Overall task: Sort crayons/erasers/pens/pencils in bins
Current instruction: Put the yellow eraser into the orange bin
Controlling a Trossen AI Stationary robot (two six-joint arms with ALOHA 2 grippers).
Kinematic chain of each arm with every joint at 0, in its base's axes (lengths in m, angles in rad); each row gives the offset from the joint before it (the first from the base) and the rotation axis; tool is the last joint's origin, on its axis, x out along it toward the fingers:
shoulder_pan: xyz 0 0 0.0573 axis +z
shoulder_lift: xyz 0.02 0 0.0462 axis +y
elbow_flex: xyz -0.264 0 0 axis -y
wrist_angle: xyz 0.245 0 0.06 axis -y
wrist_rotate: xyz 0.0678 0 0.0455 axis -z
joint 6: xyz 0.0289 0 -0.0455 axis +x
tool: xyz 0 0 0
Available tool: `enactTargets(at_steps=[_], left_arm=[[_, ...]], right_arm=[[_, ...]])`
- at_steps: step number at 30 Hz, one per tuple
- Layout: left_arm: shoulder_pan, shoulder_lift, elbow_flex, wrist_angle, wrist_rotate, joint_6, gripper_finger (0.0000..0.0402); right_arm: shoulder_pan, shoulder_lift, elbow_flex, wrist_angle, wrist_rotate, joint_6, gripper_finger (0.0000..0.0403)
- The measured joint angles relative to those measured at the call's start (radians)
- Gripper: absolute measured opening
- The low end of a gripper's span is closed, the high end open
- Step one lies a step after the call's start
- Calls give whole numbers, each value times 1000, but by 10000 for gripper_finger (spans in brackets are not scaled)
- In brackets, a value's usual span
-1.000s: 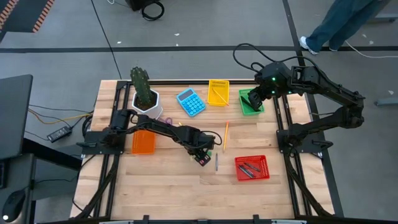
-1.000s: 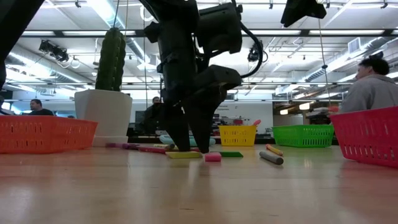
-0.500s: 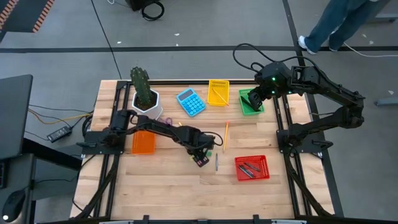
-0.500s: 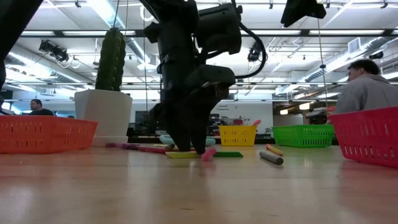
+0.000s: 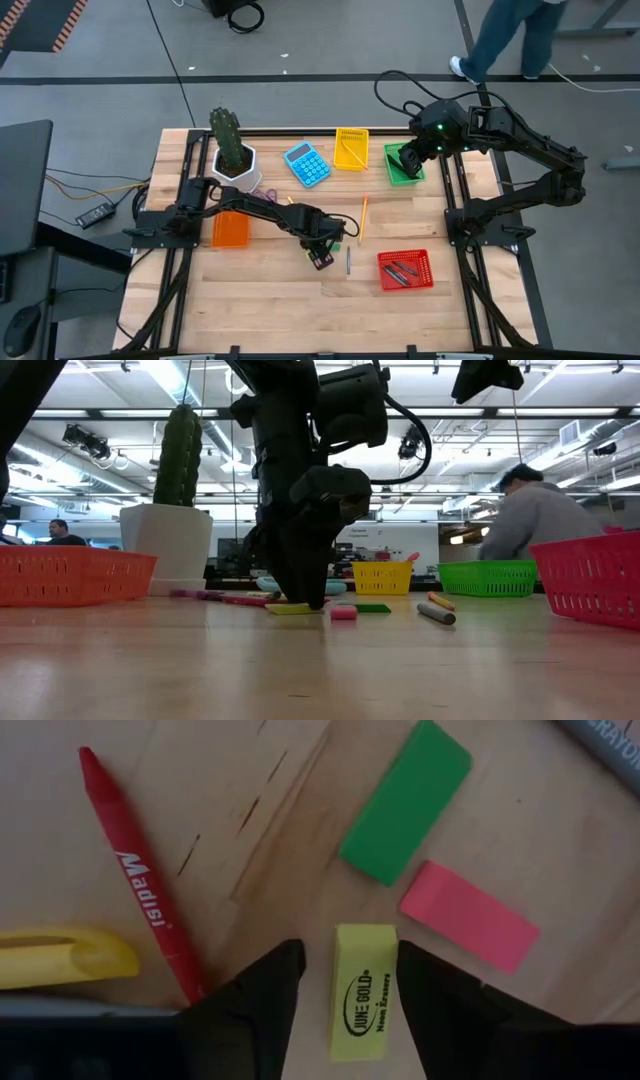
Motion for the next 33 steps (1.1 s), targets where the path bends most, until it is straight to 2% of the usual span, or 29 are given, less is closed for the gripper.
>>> enactTargets(at_steps=[12,26,33], left_arm=[[-24,0,0,-6,-28,-15,144],[-38,-6,-1,-1,-47,-26,78],[-11,-42,-5,8,-29,-26,79]], right_arm=[[0,0,0,-5,0,-13,83],[0,0,0,-52,0,-20,83],[0,0,0,-52,0,-35,83]])
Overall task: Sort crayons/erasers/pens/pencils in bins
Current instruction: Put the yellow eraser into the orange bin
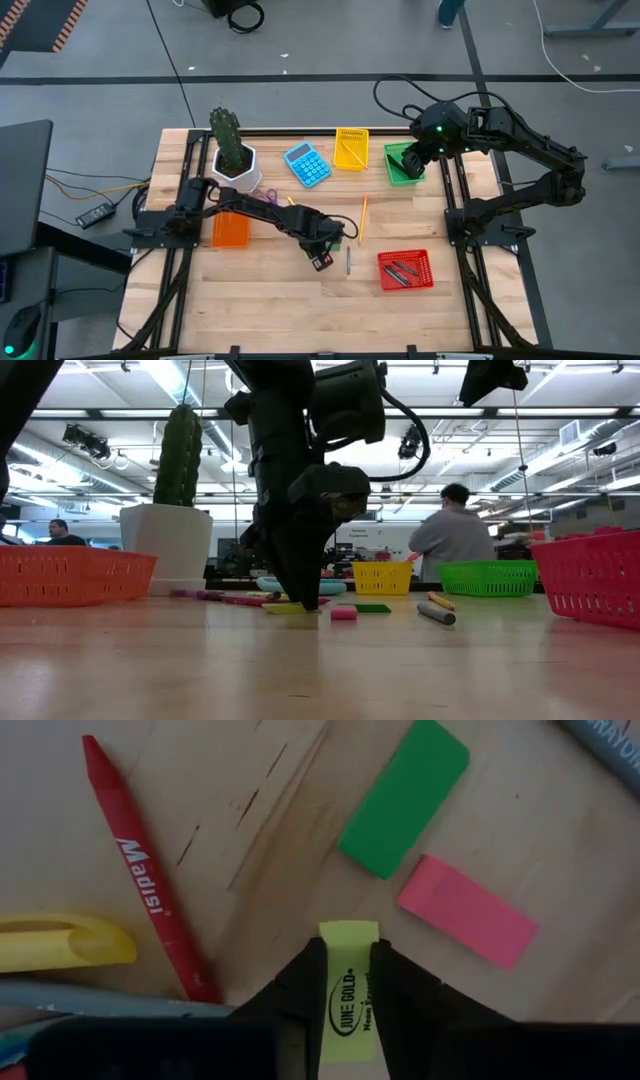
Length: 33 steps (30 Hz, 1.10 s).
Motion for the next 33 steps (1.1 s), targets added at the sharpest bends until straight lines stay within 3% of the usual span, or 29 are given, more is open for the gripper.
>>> enactTargets(at_steps=[7,18,26,30,33], left_arm=[[36,-12,-2,-11,112,0,83],[62,-16,1,-11,285,1,41],[62,-18,2,-11,308,0,6],[54,-18,4,-17,313,-11,15],[42,-19,4,-52,309,-23,51]], right_arm=[[0,0,0,0,0,-15,83],[0,0,0,-10,0,-27,83],[0,0,0,-10,0,-35,83],[0,0,0,-11,0,-35,83],[0,0,0,-11,0,-35,83]])
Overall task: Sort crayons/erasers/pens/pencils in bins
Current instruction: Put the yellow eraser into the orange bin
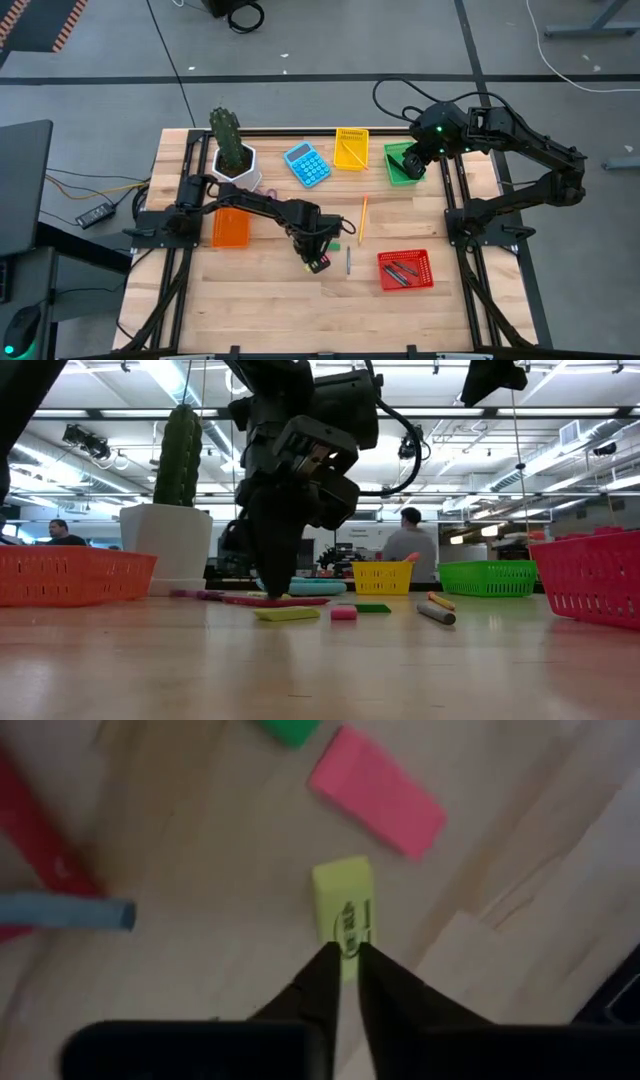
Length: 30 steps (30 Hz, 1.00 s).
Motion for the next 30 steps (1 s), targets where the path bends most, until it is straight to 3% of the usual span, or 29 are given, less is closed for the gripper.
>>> enactTargets(at_steps=[9,14,18,24,30], left_arm=[[-65,0,0,-34,-141,-58,201],[-89,-1,0,-34,-195,-113,246],[-95,-2,1,-54,-190,-156,246],[-92,-40,32,-94,-215,-161,211],[-106,-37,37,63,-219,-217,187]], right_arm=[[0,0,0,0,0,0,83],[0,0,0,0,0,4,83],[0,0,0,0,0,20,83],[0,0,0,0,0,27,83],[0,0,0,0,0,88,83]])
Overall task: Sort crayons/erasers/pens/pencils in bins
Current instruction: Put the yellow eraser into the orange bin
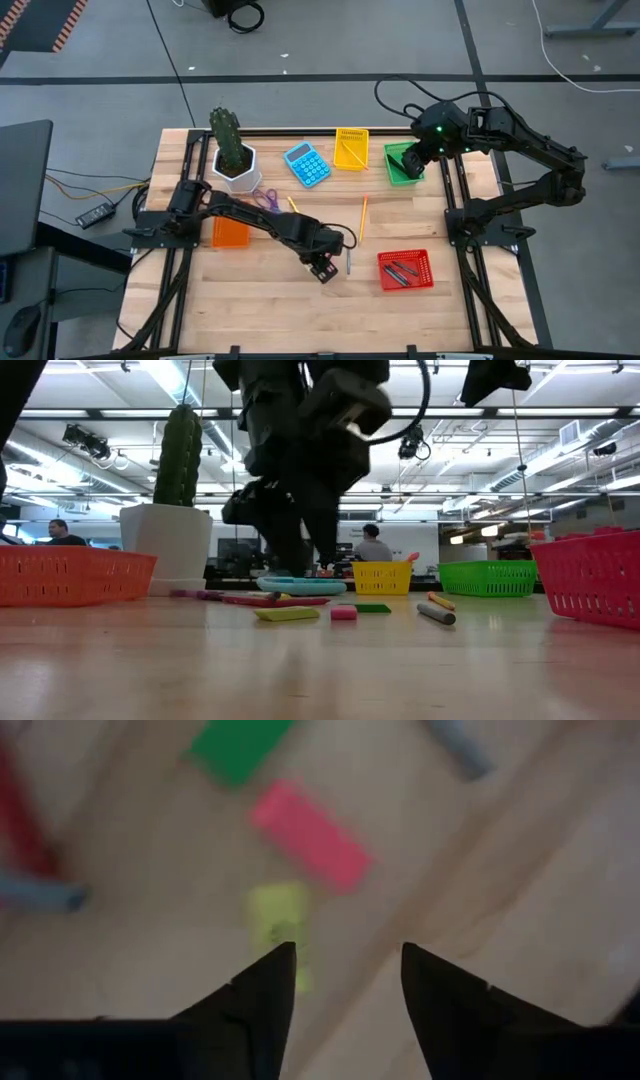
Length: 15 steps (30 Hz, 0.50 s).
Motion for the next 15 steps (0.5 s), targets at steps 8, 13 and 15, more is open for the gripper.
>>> enactTargets(at_steps=[8,13,15], left_arm=[[-7,0,0,72,19,25,198],[-6,0,-1,-28,8,-18,193],[-8,0,-1,-98,-32,-20,182]], right_arm=[[0,0,0,0,3,38,83],[0,0,0,-19,4,100,83],[0,0,0,-45,-15,117,83]])
